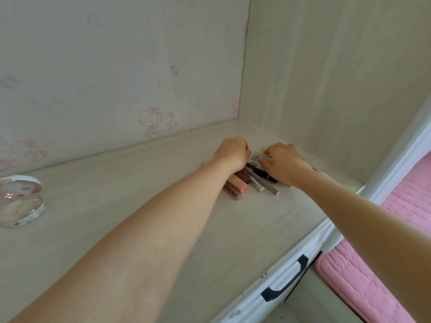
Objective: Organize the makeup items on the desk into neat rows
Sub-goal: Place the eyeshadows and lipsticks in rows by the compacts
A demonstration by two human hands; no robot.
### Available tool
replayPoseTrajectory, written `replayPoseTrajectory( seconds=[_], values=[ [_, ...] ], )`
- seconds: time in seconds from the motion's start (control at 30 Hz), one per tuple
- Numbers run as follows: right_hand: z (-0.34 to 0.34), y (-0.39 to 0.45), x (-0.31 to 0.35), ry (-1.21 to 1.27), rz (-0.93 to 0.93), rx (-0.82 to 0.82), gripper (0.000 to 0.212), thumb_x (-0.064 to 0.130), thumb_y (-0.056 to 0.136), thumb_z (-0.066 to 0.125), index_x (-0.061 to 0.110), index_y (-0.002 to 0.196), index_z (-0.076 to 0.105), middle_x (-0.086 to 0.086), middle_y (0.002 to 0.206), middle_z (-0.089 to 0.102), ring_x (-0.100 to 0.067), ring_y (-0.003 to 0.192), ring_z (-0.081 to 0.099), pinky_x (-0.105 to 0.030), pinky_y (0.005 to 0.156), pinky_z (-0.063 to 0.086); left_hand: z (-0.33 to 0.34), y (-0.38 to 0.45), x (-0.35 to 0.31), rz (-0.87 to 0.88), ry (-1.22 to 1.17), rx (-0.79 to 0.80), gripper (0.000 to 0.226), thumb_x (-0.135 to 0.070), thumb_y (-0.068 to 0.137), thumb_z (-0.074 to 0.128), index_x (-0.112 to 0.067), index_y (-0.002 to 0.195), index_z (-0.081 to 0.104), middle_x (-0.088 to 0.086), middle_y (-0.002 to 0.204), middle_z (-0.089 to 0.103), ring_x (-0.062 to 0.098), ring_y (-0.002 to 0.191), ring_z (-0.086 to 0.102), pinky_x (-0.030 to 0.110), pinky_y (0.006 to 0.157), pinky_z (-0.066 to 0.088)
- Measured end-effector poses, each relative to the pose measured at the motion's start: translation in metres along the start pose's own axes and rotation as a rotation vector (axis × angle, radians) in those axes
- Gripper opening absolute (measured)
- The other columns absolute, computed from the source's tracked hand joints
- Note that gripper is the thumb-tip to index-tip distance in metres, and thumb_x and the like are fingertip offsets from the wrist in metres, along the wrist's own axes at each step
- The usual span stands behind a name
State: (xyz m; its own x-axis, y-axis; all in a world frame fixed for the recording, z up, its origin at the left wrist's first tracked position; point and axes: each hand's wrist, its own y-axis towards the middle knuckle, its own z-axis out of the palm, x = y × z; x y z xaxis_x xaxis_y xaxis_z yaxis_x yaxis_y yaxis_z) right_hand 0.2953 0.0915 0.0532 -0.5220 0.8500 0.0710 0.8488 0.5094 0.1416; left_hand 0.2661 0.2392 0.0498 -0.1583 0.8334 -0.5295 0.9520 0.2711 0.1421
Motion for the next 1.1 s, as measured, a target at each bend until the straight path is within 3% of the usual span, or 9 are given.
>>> replayPoseTrajectory(
  seconds=[0.1, 0.23, 0.4, 0.5, 0.73, 0.83, 0.9, 1.0, 1.1],
  values=[
    [0.007, 0.006, -0.002, 0.033, 0.026, -0.019, 0.036, 0.038, 0.095, 0.034, 0.018, 0.065, 0.040, -0.007, 0.079, 0.048, -0.035, 0.089, 0.052, -0.035, 0.074, 0.032, 0.009, 0.008, -0.008, -0.010, 0.075, 0.085, 0.027, -0.028, 0.095, 0.052, -0.011, 0.111, 0.064, 0.012, 0.110, 0.064, 0.030, 0.103, 0.058, 0.035, 0.080, 0.049],
    [0.006, 0.009, 0.000, 0.000, 0.050, -0.041, 0.050, 0.049, 0.097, 0.030, 0.018, 0.059, 0.038, -0.007, 0.072, 0.045, -0.032, 0.080, 0.047, -0.036, 0.078, 0.030, 0.014, 0.015, -0.013, 0.000, 0.180, 0.130, 0.027, -0.024, 0.095, 0.048, -0.004, 0.106, 0.062, 0.015, 0.108, 0.063, 0.034, 0.105, 0.055, 0.032, 0.076, 0.037],
    [0.000, 0.007, 0.004, 0.163, 0.126, -0.015, 0.053, 0.055, 0.093, 0.042, 0.007, 0.093, 0.065, -0.012, 0.092, 0.062, -0.034, 0.100, 0.052, -0.037, 0.092, 0.036, 0.009, 0.011, -0.020, -0.017, 0.095, 0.079, 0.022, -0.015, 0.096, 0.050, -0.008, 0.114, 0.059, 0.009, 0.113, 0.062, 0.028, 0.107, 0.056, 0.033, 0.097, 0.036],
    [0.001, 0.003, 0.003, 0.312, 0.172, -0.070, 0.036, 0.038, 0.092, 0.056, 0.006, 0.107, 0.059, -0.013, 0.104, 0.062, -0.030, 0.101, 0.054, -0.037, 0.090, 0.043, 0.009, 0.002, -0.021, -0.038, -0.115, 0.017, 0.021, -0.012, 0.090, 0.059, -0.010, 0.111, 0.058, 0.009, 0.111, 0.060, 0.026, 0.102, 0.057, 0.031, 0.082, 0.047],
    [0.001, -0.011, 0.003, 0.751, 0.259, -0.257, 0.015, 0.019, 0.088, 0.065, 0.013, 0.100, 0.059, -0.005, 0.095, 0.066, -0.017, 0.074, 0.065, -0.023, 0.063, 0.051, -0.007, -0.020, -0.032, -0.042, -0.495, -0.112, 0.018, -0.007, 0.080, 0.067, -0.013, 0.097, 0.065, 0.008, 0.096, 0.067, 0.021, 0.088, 0.061, 0.024, 0.065, 0.047],
    [-0.011, -0.023, 0.012, 0.897, 0.252, -0.317, 0.016, 0.017, 0.087, 0.068, 0.011, 0.099, 0.060, -0.001, 0.087, 0.064, -0.008, 0.065, 0.061, -0.008, 0.048, 0.042, -0.019, -0.029, -0.031, -0.101, -0.685, -0.107, 0.016, -0.005, 0.077, 0.071, -0.016, 0.087, 0.066, 0.009, 0.092, 0.069, 0.025, 0.089, 0.066, 0.032, 0.076, 0.056],
    [-0.021, -0.032, 0.021, 0.986, 0.256, -0.333, 0.017, 0.018, 0.084, 0.071, 0.013, 0.097, 0.062, -0.002, 0.087, 0.066, -0.010, 0.072, 0.062, -0.008, 0.052, 0.044, -0.030, -0.041, -0.028, -0.135, -0.835, -0.085, 0.017, -0.005, 0.077, 0.073, -0.018, 0.086, 0.065, 0.011, 0.094, 0.068, 0.027, 0.090, 0.068, 0.038, 0.081, 0.058],
    [-0.032, -0.049, 0.036, 1.152, 0.265, -0.295, 0.015, 0.019, 0.080, 0.075, 0.018, 0.090, 0.063, -0.004, 0.089, 0.071, -0.019, 0.085, 0.068, -0.029, 0.075, 0.055, -0.050, -0.066, -0.020, -0.153, -1.000, -0.053, 0.021, -0.007, 0.081, 0.072, -0.011, 0.101, 0.066, 0.013, 0.103, 0.068, 0.024, 0.089, 0.068, 0.030, 0.076, 0.058],
    [-0.041, -0.070, 0.054, 1.328, 0.263, -0.220, 0.018, 0.015, 0.080, 0.075, 0.011, 0.094, 0.065, -0.006, 0.089, 0.072, -0.017, 0.086, 0.069, -0.026, 0.075, 0.055, -0.071, -0.097, -0.010, -0.167, -1.145, -0.031, 0.030, -0.006, 0.082, 0.072, -0.001, 0.110, 0.065, 0.015, 0.105, 0.069, 0.022, 0.086, 0.069, 0.025, 0.074, 0.057]
  ],
)
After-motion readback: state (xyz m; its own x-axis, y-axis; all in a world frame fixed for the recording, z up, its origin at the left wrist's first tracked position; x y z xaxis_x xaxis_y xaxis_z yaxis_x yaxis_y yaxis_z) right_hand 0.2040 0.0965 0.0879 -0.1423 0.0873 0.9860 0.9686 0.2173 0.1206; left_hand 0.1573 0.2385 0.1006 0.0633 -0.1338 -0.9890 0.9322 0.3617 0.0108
